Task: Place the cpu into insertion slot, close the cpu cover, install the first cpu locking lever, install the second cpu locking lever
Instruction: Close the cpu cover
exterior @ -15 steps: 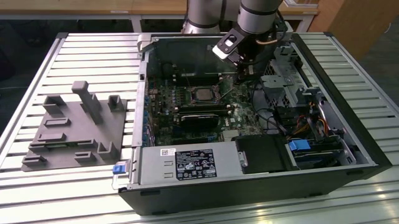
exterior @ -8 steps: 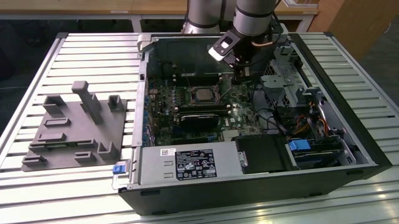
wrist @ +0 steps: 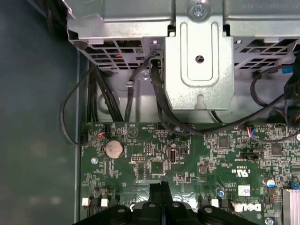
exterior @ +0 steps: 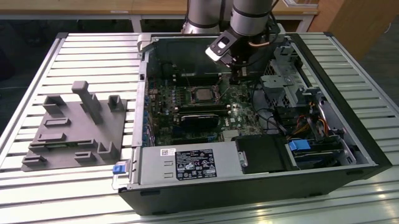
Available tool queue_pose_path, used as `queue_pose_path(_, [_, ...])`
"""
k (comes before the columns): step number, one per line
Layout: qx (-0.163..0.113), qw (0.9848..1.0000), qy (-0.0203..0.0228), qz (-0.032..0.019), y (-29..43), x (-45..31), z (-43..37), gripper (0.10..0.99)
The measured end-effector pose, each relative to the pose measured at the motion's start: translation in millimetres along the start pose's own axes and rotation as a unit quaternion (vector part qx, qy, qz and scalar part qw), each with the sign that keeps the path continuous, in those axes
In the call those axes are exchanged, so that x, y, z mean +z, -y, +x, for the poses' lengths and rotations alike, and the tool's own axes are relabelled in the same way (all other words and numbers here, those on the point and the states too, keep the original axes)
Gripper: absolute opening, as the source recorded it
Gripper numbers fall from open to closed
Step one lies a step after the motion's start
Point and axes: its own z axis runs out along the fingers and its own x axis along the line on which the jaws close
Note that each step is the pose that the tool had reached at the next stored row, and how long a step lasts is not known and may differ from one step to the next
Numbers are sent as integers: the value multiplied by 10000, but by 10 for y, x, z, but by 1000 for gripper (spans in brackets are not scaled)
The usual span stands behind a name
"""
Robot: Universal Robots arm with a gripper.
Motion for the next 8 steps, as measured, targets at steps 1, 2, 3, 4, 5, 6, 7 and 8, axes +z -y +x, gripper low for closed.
queue_pose_path(1, [0,10000,-1,0,9,-1,0,106])
queue_pose_path(2, [0,10000,0,0,21,-1,0,106])
queue_pose_path(3, [0,10000,-1,0,31,-1,-1,106])
queue_pose_path(4, [0,10000,-2,0,43,-2,-1,106])
queue_pose_path(5, [0,10000,-3,0,61,-3,-1,106])
queue_pose_path(6, [0,10000,-4,-1,80,-3,-1,106])
queue_pose_path(7, [-1,10000,-6,0,111,-4,-1,106])
queue_pose_path(8, [0,10000,-6,0,148,-6,-2,106])
